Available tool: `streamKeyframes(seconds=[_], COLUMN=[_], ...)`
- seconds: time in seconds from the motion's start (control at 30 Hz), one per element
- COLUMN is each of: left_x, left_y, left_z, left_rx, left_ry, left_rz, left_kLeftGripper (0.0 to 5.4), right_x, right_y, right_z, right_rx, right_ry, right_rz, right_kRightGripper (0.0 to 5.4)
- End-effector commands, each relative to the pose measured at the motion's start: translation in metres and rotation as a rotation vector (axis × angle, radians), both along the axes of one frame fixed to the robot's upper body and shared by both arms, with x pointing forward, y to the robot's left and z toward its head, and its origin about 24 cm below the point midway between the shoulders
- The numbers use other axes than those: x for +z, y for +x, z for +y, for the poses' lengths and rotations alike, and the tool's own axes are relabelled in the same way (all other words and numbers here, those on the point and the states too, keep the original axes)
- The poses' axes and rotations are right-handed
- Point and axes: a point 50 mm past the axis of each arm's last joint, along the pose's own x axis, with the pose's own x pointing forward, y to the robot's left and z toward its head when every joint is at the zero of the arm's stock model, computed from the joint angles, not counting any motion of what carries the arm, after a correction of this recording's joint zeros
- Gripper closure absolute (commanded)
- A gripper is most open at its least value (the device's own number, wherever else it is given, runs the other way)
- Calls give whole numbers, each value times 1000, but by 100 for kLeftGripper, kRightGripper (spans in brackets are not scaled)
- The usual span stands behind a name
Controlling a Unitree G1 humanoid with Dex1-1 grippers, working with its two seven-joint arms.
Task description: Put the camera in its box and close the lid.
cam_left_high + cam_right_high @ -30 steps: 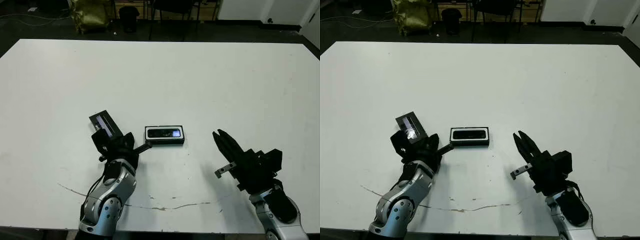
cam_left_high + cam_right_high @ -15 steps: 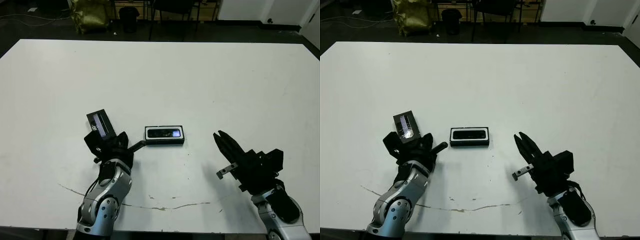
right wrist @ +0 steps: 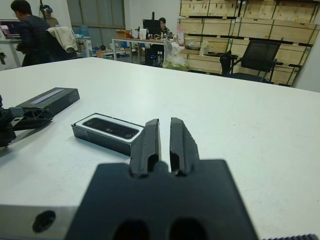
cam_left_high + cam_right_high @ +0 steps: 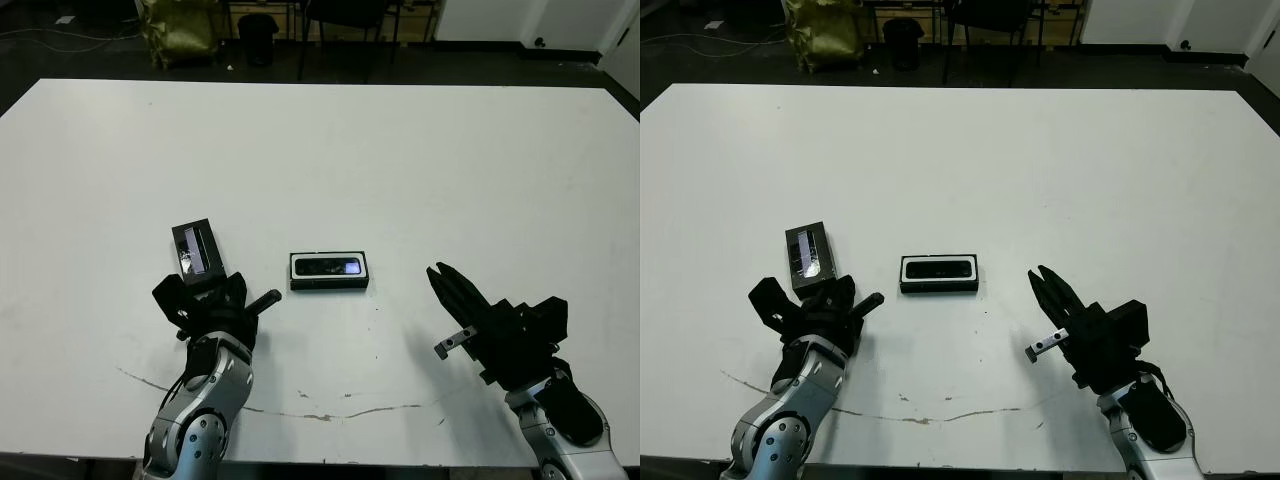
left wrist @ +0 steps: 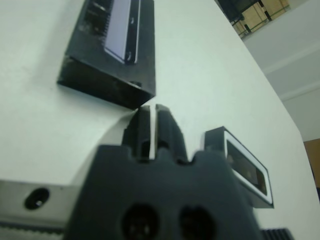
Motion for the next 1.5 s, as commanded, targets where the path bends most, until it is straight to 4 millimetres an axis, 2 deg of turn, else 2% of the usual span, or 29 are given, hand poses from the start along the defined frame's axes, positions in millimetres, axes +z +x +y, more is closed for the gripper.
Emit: streamKeyframes(seconds=[0.03,0.3,0.53,1.23,1.33,1.5], left_x=[-17,-17,-15,-10,-9,-6], left_y=[-13,-16,-10,-3,-9,-30], left_z=[-11,0,16,42,38,25], left_rx=[34,79,149,268,181,-266], left_ry=[-67,-55,-35,-28,21,117], left_rz=[110,99,82,45,28,4], left_kLeftGripper=[540,540,540,540,540,540], right_x=[-5,-8,-7,-13,-13,-14], right_y=[-1,-2,-2,-2,-1,-1], right_z=[-5,-6,-6,-7,-7,-7], right_rx=[1,-1,-3,3,7,17], right_ry=[-12,-8,-25,-17,-21,-31], right_rz=[24,34,27,41,37,27], right_kRightGripper=[539,539,539,539,539,539])
